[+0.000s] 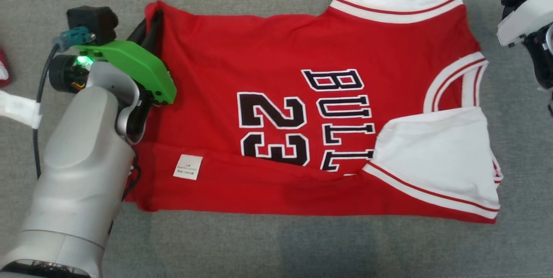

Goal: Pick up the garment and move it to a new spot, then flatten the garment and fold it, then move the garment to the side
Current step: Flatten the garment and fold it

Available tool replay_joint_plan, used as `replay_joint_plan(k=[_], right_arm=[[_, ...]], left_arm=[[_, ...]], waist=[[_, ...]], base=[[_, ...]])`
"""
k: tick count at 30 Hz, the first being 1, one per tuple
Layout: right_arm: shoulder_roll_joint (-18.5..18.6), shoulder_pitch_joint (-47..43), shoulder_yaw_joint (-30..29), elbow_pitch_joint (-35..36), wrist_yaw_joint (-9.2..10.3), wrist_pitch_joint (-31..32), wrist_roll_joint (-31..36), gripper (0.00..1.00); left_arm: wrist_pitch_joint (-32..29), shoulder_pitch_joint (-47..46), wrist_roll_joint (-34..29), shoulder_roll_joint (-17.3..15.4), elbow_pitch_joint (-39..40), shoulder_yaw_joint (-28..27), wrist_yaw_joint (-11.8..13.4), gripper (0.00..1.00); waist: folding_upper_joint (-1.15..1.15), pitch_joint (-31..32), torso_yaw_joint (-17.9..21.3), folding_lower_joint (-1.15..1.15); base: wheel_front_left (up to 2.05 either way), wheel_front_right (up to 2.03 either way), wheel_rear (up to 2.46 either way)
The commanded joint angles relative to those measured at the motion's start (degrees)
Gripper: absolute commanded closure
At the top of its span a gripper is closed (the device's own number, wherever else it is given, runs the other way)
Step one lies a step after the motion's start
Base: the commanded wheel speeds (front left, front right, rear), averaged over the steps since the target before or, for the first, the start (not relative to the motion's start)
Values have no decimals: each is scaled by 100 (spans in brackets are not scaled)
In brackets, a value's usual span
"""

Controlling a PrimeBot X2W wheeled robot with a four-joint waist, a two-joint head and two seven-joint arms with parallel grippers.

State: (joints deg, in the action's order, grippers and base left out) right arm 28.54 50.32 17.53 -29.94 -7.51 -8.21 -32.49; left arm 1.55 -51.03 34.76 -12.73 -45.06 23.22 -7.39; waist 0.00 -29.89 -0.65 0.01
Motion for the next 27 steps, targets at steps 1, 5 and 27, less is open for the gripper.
replay_joint_plan(k=[1,5,27], right_arm=[[113,357,232,-219,3,114,-120,0],[210,946,792,-660,4,398,-298,0],[723,2287,2870,-1122,7,1196,-1644,100]], left_arm=[[50,-163,27,118,30,149,-13,100],[199,-322,120,266,72,414,-12,100],[782,-568,915,100,-217,1026,14,100]], waist=[[0,-444,-564,-1],[0,-643,-852,-1],[0,-549,-915,-1]], base=[[0,0,0],[0,0,0],[0,0,0]])
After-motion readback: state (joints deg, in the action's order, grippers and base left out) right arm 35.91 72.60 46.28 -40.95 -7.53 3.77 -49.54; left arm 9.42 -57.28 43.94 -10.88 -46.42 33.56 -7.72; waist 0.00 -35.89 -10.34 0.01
